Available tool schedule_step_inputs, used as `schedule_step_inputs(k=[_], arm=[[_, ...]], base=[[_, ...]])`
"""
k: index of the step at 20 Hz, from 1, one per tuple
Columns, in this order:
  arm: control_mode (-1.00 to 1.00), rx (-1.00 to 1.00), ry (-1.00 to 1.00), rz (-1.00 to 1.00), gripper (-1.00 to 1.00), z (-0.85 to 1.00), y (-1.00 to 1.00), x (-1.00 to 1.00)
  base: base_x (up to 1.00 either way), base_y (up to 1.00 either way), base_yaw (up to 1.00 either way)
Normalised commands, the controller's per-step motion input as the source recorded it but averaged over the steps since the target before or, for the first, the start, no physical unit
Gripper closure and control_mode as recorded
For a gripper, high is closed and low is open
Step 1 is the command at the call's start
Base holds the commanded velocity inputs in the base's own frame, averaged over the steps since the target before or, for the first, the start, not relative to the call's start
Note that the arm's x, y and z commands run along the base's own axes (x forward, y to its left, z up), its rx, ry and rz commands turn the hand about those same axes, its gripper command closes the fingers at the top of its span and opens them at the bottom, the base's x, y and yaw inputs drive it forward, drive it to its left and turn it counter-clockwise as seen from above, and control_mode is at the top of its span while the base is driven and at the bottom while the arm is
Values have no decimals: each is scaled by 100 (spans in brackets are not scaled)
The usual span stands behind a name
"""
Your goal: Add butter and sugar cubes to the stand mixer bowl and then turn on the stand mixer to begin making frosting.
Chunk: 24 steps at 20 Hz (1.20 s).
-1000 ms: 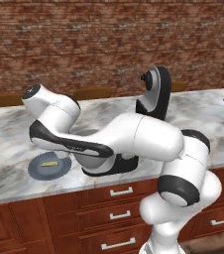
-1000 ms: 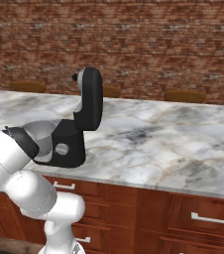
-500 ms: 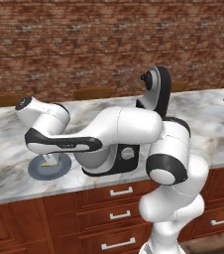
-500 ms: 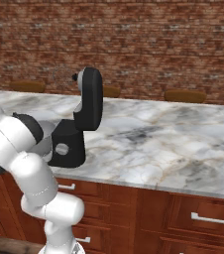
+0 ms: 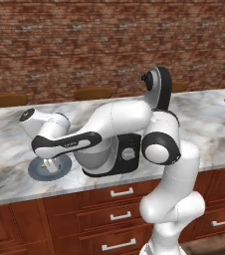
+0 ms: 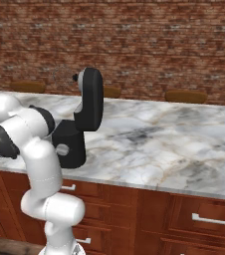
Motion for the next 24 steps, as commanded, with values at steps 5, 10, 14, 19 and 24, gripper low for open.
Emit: schedule_step_inputs(k=[5, 10, 14, 19, 24], arm=[[-100, 2, 0, 0, -100, -43, 0, 12], [-100, 2, 0, 0, -100, -26, 0, 25], [-100, 2, 0, 0, -100, -15, 0, 30], [-100, 2, 0, 0, -100, -20, 0, 30], [-100, 1, 0, 0, -100, -29, 0, 25]], base=[[0, 0, 0], [0, 0, 0], [0, 0, 0], [0, 0, 0], [0, 0, 0]])
